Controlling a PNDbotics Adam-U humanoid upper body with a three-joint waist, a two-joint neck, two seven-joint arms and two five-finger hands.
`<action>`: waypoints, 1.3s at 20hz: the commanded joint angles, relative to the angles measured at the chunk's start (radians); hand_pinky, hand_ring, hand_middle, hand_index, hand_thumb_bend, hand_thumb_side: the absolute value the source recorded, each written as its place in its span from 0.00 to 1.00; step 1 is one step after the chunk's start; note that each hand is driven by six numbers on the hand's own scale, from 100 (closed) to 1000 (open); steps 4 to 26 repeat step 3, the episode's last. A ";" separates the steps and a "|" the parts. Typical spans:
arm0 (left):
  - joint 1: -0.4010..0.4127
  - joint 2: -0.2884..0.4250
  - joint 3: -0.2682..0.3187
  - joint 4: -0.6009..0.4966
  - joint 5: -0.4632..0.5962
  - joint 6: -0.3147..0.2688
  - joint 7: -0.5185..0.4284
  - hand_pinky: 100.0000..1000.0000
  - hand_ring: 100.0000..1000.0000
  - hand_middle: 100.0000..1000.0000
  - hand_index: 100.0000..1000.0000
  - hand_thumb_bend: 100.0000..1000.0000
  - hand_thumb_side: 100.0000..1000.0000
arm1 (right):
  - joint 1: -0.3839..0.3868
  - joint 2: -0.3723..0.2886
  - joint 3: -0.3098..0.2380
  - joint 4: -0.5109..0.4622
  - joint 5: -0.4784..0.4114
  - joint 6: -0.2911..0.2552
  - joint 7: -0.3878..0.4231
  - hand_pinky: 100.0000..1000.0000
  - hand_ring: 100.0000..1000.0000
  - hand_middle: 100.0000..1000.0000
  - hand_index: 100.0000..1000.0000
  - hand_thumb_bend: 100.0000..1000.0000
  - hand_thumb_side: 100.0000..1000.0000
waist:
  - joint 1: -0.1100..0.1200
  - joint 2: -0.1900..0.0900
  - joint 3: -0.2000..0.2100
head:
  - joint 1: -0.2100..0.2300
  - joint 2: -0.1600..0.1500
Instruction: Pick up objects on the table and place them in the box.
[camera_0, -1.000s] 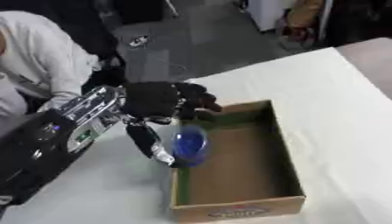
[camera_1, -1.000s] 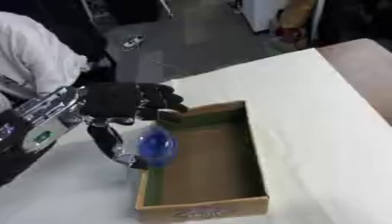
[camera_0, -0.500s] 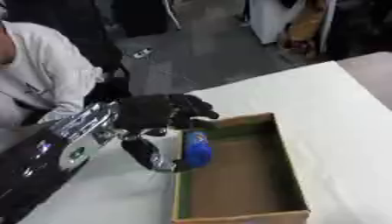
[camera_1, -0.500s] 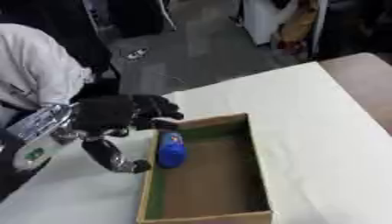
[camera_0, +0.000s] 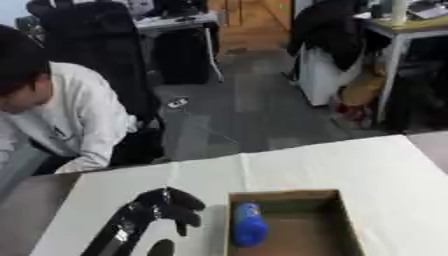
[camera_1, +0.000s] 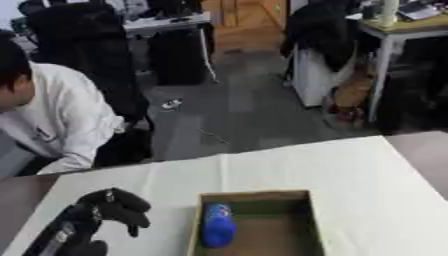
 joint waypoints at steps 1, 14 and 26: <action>-0.047 0.010 0.035 -0.023 0.107 -0.052 0.001 0.34 0.46 0.62 0.68 0.00 0.74 | 0.028 0.024 0.016 -0.016 -0.031 -0.263 0.259 0.08 0.27 0.28 0.41 0.00 0.71 | -0.021 -0.012 0.019 | 0.018 -0.026; -0.078 0.013 0.045 -0.023 0.163 -0.049 0.008 0.34 0.45 0.61 0.67 0.00 0.73 | 0.054 0.044 0.025 -0.016 -0.073 -0.263 0.261 0.09 0.27 0.28 0.41 0.00 0.69 | -0.039 -0.016 0.041 | 0.008 -0.015; -0.078 0.013 0.045 -0.023 0.163 -0.049 0.008 0.34 0.45 0.61 0.67 0.00 0.73 | 0.054 0.044 0.025 -0.016 -0.073 -0.263 0.261 0.09 0.27 0.28 0.41 0.00 0.69 | -0.039 -0.016 0.041 | 0.008 -0.015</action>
